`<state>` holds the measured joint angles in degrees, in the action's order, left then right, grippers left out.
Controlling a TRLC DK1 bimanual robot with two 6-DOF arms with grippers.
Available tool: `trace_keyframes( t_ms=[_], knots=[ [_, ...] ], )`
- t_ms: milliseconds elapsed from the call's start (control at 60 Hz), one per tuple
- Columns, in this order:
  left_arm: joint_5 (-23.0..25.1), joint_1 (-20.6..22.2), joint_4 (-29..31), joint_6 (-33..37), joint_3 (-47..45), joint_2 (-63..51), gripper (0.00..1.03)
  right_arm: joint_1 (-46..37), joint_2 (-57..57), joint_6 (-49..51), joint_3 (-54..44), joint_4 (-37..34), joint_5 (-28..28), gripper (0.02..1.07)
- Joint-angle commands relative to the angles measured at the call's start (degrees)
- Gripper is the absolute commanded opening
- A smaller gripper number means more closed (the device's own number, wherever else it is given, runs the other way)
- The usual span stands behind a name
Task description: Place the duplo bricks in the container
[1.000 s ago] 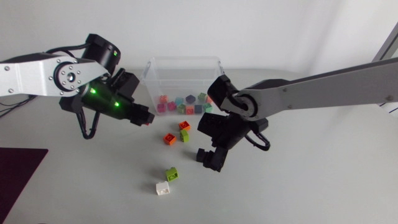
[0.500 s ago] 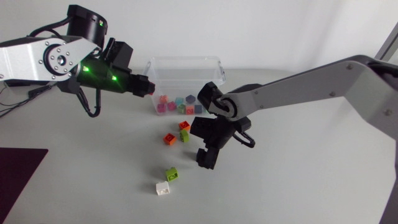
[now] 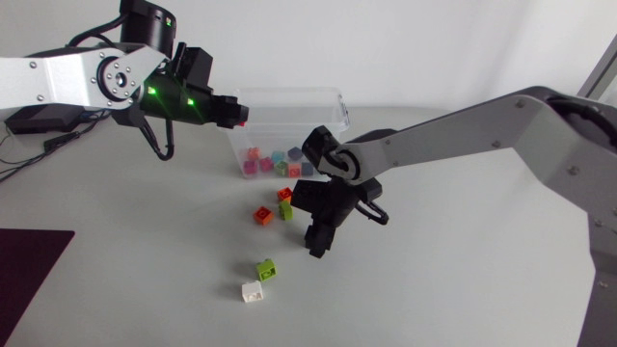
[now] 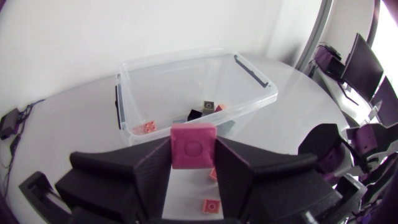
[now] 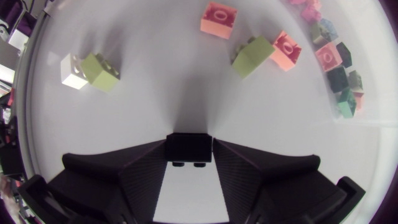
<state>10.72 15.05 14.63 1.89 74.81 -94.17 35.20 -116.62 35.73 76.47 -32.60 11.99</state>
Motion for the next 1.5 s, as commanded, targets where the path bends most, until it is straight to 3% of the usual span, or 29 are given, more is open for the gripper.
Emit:
trace_keyframes(
  t_ms=[0,33,550,783,850,967,1017,1183,1483],
  knots=[
    [0.7,-0.5,-0.9,-1.4,2.8,-2.2,0.29,0.4,-2.1,1.6,0.7,-0.8,-0.4,0.35],
    [0.7,-0.5,-1.0,-1.5,3.1,-2.5,0.29,0.4,-2.0,1.7,0.6,-1.0,-0.5,0.30],
    [0.4,-0.1,-6.5,-4.9,14.4,-12.7,0.30,-5.1,14.0,0.0,4.6,-8.5,3.0,0.30],
    [-3.1,0.6,-7.4,-5.5,20.4,-18.5,0.33,-6.4,16.0,-2.0,8.0,-9.3,4.4,0.30],
    [-4.8,0.7,-7.9,-5.5,21.2,-19.5,0.39,-7.2,16.1,-2.9,9.1,-9.1,4.8,0.30],
    [-8.3,0.9,-9.3,-5.1,22.0,-21.1,0.85,-8.4,15.5,-5.1,12.5,-8.4,6.0,0.31],
    [-8.3,0.6,-10.2,-5.0,21.2,-20.6,0.98,-8.7,15.4,-6.2,14.0,-8.1,6.1,0.31],
    [-7.8,-0.5,-9.8,-4.0,15.9,-13.8,0.98,-10.0,13.5,-10.4,19.8,-5.6,6.6,0.31],
    [1.4,-2.8,-0.9,7.5,-1.3,3.0,0.98,-11.4,5.5,-15.9,30.1,-2.2,6.6,0.31]
  ],
)
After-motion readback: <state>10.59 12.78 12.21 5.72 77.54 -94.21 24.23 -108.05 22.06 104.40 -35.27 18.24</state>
